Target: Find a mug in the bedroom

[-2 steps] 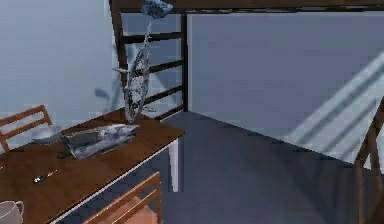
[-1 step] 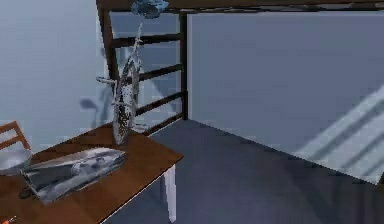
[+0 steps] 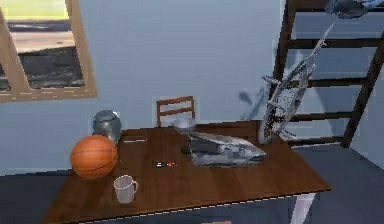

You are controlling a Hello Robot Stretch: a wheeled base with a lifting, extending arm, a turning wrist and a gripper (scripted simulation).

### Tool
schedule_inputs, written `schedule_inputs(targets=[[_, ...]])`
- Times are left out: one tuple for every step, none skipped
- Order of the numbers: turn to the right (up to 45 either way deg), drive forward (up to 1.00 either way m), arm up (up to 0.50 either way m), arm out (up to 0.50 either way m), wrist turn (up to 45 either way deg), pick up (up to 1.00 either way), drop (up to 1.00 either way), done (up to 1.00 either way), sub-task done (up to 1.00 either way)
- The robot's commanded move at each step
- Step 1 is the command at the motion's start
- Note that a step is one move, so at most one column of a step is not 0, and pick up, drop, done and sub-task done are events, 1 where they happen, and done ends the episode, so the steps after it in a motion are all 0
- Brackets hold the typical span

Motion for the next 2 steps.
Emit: schedule_inputs(targets=[[-21.0,0.0,0.0,0.0,0.0,0.0,0.0,0.0,0.0],[0.0,0.0,0.0,0.0,0.0,0.0,0.0,1.0,0.0]])
